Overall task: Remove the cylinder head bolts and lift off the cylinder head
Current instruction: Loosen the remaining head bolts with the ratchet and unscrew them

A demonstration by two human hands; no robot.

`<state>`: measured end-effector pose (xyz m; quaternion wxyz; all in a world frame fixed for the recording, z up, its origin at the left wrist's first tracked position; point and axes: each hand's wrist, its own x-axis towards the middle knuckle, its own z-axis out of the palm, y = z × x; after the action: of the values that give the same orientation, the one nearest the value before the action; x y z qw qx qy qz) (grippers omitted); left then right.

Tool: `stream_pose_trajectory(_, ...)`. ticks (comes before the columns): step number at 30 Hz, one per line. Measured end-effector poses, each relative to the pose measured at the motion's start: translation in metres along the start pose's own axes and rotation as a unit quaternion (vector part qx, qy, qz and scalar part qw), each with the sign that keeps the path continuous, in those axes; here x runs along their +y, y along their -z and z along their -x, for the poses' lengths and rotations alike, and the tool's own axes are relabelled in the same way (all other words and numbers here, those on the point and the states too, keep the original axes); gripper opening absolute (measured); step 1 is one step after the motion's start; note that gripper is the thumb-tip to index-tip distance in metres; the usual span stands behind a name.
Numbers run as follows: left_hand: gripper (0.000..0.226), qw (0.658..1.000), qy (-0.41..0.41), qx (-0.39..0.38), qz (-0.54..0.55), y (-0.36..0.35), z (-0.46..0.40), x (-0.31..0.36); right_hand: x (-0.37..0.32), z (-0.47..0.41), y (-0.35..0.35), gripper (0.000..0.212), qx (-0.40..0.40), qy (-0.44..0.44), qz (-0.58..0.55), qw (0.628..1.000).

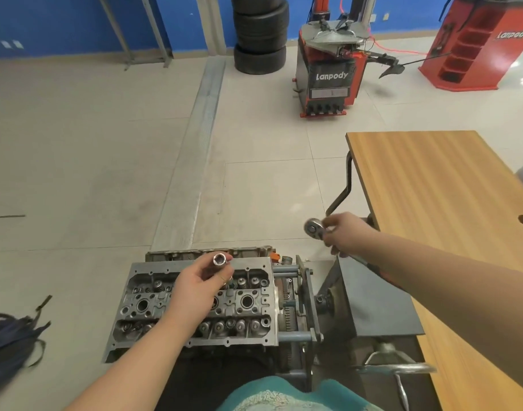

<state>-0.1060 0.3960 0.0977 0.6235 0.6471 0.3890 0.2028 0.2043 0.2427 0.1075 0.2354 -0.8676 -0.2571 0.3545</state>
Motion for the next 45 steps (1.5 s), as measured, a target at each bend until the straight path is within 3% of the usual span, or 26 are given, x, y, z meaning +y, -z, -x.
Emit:
stream_pose_trajectory(3,0.026,1.0,0.007,0.018,-0.01,-0.002,-0.001,0.0,0.063,-0.01,-0.015,0.054,0.055,-0.049,0.093,0.993)
stream_pose_trajectory(10,0.018,0.999,0.017,0.045,-0.015,-0.007,0.001,-0.005,0.154,-0.02,-0.038,0.044,0.132,-0.07,0.201,0.968)
stream_pose_trajectory(15,0.015,0.998,0.024,0.049,-0.027,-0.006,-0.002,-0.005,0.156,-0.023,-0.049,0.027,0.155,-0.051,0.252,0.954)
stream_pose_trajectory(20,0.015,0.998,0.027,0.045,-0.03,-0.007,-0.002,-0.003,0.152,-0.018,-0.058,0.023,0.155,-0.049,0.225,0.961)
stream_pose_trajectory(30,0.017,0.998,0.009,-0.001,-0.069,0.003,-0.006,-0.003,0.13,0.005,-0.073,0.062,0.156,-0.11,0.236,0.953)
stream_pose_trajectory(34,0.021,0.996,-0.004,-0.033,-0.083,0.012,-0.008,-0.004,0.103,0.031,-0.088,0.059,0.229,-0.153,0.162,0.947)
stream_pose_trajectory(37,0.022,0.991,-0.014,-0.055,-0.12,0.019,-0.012,-0.006,0.051,0.053,-0.107,0.04,0.298,-0.08,0.041,0.95)
stream_pose_trajectory(40,0.023,0.981,-0.028,-0.101,-0.165,0.029,-0.022,-0.008,-0.031,0.08,-0.126,0.027,0.261,0.058,-0.061,0.962)
stream_pose_trajectory(42,0.022,0.972,-0.037,-0.149,-0.176,0.036,-0.03,-0.006,-0.085,0.095,-0.131,0.035,0.23,0.142,-0.02,0.963)
stream_pose_trajectory(45,0.025,0.948,-0.07,-0.207,-0.233,0.045,-0.042,0.001,-0.145,0.105,-0.135,0.055,0.185,0.211,0.17,0.945)
